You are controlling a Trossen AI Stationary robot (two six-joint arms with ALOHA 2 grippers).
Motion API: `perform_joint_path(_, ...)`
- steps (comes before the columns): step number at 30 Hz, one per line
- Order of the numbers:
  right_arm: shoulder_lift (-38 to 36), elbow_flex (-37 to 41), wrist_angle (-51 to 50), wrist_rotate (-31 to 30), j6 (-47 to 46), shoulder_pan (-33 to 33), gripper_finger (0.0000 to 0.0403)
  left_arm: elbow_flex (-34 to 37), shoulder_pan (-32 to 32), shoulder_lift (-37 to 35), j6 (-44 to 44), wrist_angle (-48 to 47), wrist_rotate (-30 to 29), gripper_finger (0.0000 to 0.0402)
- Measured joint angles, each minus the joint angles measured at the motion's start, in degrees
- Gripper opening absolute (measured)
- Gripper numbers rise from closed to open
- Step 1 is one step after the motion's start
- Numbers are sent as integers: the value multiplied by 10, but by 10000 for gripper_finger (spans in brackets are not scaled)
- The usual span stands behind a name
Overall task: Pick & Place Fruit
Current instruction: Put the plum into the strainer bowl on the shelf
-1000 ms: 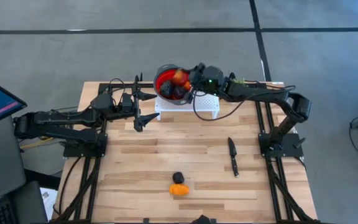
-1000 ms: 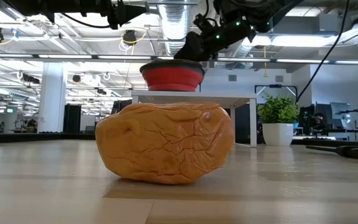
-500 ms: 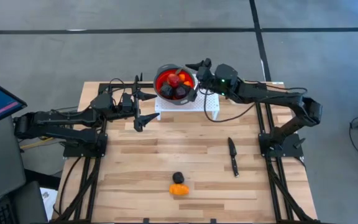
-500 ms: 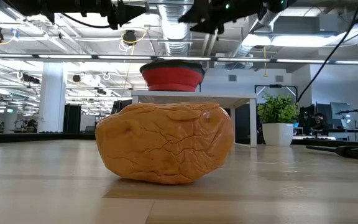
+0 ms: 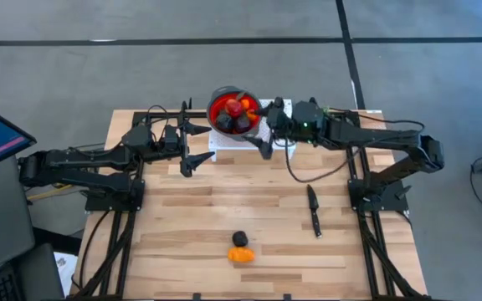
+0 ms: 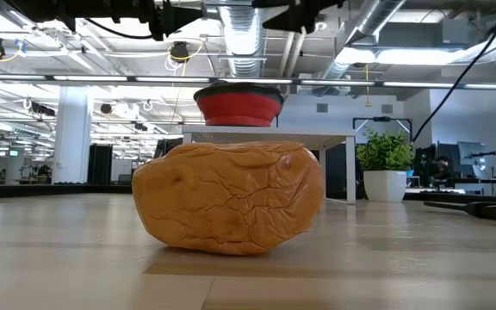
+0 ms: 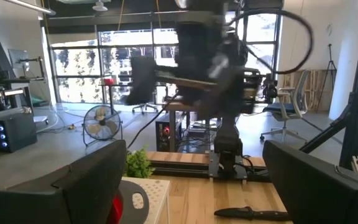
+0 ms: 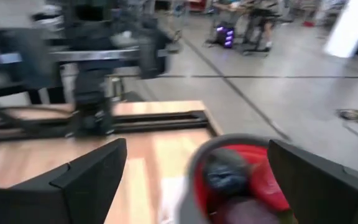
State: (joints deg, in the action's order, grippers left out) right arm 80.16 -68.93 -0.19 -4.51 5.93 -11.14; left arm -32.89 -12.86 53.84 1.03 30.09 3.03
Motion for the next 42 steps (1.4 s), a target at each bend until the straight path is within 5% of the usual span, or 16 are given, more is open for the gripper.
perform_joint_path(14, -95, 0, -290, -2, -81, 129, 293, 0, 0, 0, 0, 0, 0, 374)
perform_joint_path(25, -189, 0, -409, -22, -84, 131, 113, 0, 0, 0, 0, 0, 0, 374)
perform_joint_path(32, -293, 57, -373, -22, -76, 114, 10, 0, 0, 0, 0, 0, 0, 374)
perform_joint_path(42, -514, 196, -300, -22, -69, 77, 17, 0, 0, 0, 0, 0, 0, 374)
